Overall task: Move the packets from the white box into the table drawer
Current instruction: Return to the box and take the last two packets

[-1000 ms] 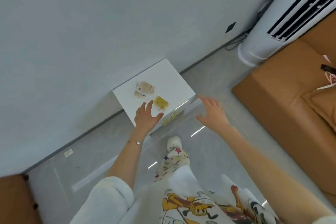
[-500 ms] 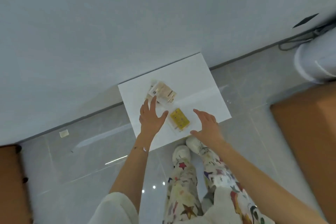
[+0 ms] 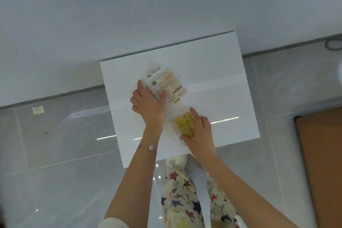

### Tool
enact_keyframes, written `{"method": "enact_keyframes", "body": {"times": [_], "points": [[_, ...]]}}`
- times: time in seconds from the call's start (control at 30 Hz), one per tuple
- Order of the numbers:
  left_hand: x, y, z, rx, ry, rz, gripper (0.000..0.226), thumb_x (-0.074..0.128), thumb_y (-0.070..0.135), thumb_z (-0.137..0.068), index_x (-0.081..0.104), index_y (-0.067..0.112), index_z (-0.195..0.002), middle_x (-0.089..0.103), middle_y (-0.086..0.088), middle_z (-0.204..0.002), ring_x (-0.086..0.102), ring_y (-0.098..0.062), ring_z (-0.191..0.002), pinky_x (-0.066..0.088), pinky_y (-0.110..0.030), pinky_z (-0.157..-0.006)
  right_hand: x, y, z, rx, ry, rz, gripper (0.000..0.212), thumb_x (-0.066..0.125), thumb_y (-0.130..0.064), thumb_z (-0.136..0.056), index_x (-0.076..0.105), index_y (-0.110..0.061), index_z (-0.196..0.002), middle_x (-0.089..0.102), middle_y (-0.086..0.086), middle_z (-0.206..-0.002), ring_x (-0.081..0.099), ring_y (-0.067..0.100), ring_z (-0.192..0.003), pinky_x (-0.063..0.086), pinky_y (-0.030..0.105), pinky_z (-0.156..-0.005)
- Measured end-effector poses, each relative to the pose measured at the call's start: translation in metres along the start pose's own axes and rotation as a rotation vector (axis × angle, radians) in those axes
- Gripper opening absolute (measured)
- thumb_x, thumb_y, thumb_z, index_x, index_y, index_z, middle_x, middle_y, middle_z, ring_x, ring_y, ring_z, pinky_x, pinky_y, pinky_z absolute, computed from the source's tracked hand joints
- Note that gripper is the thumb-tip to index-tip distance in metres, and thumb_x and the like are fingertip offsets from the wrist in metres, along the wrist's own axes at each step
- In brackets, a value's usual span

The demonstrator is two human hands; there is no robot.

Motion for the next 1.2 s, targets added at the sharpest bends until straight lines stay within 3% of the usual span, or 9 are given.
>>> {"method": "enact_keyframes", "body": {"times": [0.13,0.23,0.3,0.4,0.47,0.6,0.7,0.9,1.2], "points": [[-0.008,-0.005,0.007,0.009,-0.056,0.141,0.041,0.072,0.026,-0.079,0.051,0.007,-0.109,0.049,-0.006,-0.101,0.051,-0.027,-0.094,0.045,-0.041,-0.082,-0.013,0.000,-0.008,0.103,-0.056,-0.073,0.093,0.074,-0.011,-0.077,0.019,-0.027,-0.151,0.043,0.001,-0.133,0.037,0.020,-0.122,0.034,0.034,-0.102],[-0.022,-0.013,0.017,0.016,-0.100,0.329,0.025,0.067,0.011,-0.080,0.046,0.010,-0.093,0.050,-0.001,-0.085,0.048,-0.017,-0.069,0.041,-0.020,-0.055,-0.028,-0.006,-0.010,0.146,-0.079,-0.100,0.082,0.071,-0.009,-0.079,0.028,-0.025,-0.147,0.047,0.003,-0.135,0.045,0.022,-0.122,0.043,0.036,-0.101],[-0.037,-0.022,0.024,-0.040,-0.103,0.414,0.023,0.061,0.006,-0.084,0.041,0.016,-0.093,0.051,0.006,-0.076,0.049,-0.011,-0.061,0.041,-0.015,-0.049,-0.039,-0.012,-0.010,0.220,-0.108,-0.190,0.078,0.072,-0.009,-0.078,0.033,-0.027,-0.143,0.054,0.003,-0.123,0.057,0.019,-0.107,0.053,0.035,-0.085],[-0.064,-0.035,0.036,-0.121,-0.126,0.447,0.024,0.057,0.008,-0.090,0.044,0.013,-0.109,0.057,0.009,-0.081,0.059,-0.010,-0.066,0.048,-0.017,-0.053,-0.059,-0.029,-0.008,0.286,-0.121,-0.266,0.074,0.075,-0.007,-0.075,0.036,-0.025,-0.135,0.055,-0.001,-0.101,0.059,0.011,-0.079,0.047,0.024,-0.058],[-0.089,-0.040,0.048,-0.146,-0.123,0.513,0.030,0.060,0.009,-0.091,0.045,0.014,-0.117,0.061,0.011,-0.089,0.064,-0.002,-0.068,0.047,-0.010,-0.053,-0.072,-0.046,-0.004,0.287,-0.126,-0.302,0.071,0.076,-0.005,-0.074,0.037,-0.021,-0.131,0.052,-0.001,-0.101,0.056,0.010,-0.078,0.044,0.024,-0.058],[-0.149,-0.038,0.085,-0.182,-0.078,0.702,0.036,0.062,0.008,-0.090,0.042,0.022,-0.117,0.062,0.015,-0.096,0.066,0.008,-0.076,0.052,-0.013,-0.057,-0.100,-0.094,0.012,0.211,-0.172,-0.364,0.066,0.078,0.001,-0.071,0.037,-0.022,-0.118,0.053,-0.004,-0.100,0.058,0.008,-0.081,0.050,0.028,-0.063],[-0.197,-0.034,0.118,-0.178,-0.024,0.790,0.040,0.063,0.006,-0.090,0.041,0.025,-0.117,0.063,0.014,-0.099,0.068,0.005,-0.078,0.053,-0.014,-0.058,-0.123,-0.135,0.033,0.138,-0.194,-0.406,0.064,0.077,0.000,-0.073,0.037,-0.026,-0.116,0.060,-0.004,-0.097,0.063,0.010,-0.081,0.050,0.027,-0.064],[-0.286,-0.045,0.192,-0.205,0.061,0.924,0.047,0.066,0.010,-0.089,0.039,0.026,-0.124,0.065,0.005,-0.104,0.071,-0.005,-0.083,0.055,-0.018,-0.059,-0.158,-0.214,0.088,-0.008,-0.189,-0.368,0.054,0.076,-0.014,-0.078,0.039,-0.035,-0.112,0.061,-0.014,-0.092,0.064,-0.004,-0.067,0.047,0.014,-0.054],[-0.360,-0.132,0.326,-0.371,0.251,1.045,0.048,0.067,0.013,-0.089,0.039,0.027,-0.125,0.069,-0.006,-0.109,0.072,-0.017,-0.088,0.059,-0.027,-0.063,-0.123,-0.316,0.173,-0.220,-0.447,-0.218,0.046,0.075,-0.018,-0.081,0.042,-0.035,-0.110,0.056,-0.022,-0.095,0.059,-0.008,-0.077,0.046,0.009,-0.051]]}}
Point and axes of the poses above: each hand's wrist, its own z-axis away from the middle knuckle, its own x-axis out of the palm, y = z × x, the point moved 5 cm from there along -z, towards the middle knuckle
